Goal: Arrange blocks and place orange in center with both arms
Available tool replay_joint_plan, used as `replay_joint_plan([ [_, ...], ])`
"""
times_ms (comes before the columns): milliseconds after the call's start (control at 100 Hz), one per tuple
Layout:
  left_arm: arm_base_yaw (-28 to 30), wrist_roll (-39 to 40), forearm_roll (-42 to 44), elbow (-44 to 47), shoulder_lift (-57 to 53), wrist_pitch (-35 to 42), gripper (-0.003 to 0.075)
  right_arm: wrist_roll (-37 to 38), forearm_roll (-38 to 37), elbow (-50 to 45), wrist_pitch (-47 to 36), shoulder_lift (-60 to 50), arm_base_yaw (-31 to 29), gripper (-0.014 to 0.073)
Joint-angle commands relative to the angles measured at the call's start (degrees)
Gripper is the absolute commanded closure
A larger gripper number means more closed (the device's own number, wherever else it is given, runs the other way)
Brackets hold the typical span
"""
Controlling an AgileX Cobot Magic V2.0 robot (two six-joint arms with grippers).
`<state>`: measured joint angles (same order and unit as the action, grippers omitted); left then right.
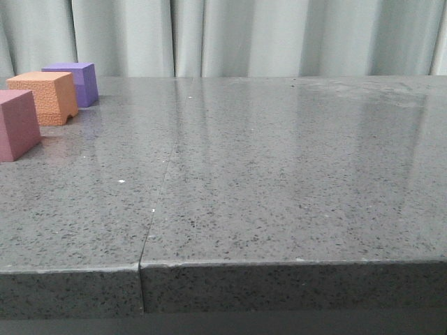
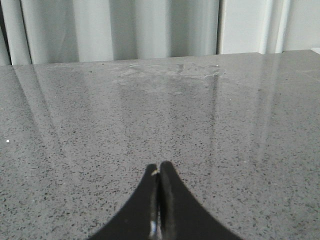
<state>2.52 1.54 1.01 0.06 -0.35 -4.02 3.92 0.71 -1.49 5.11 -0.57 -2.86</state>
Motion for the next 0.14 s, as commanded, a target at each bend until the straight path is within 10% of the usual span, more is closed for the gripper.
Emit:
replay_joint_plan([
  [0,0.0,0.1,-0.5,2.3,-1.6,4.8,0.0741,0.1,-0.7,0.9,-4.5,-1.4,-0.3,0.0663],
  [130,0.0,0.1,-0.5,2.3,-1.6,4.8,0.0741,0.1,-0.7,0.9,-4.5,-1.4,-0.3,0.0663],
])
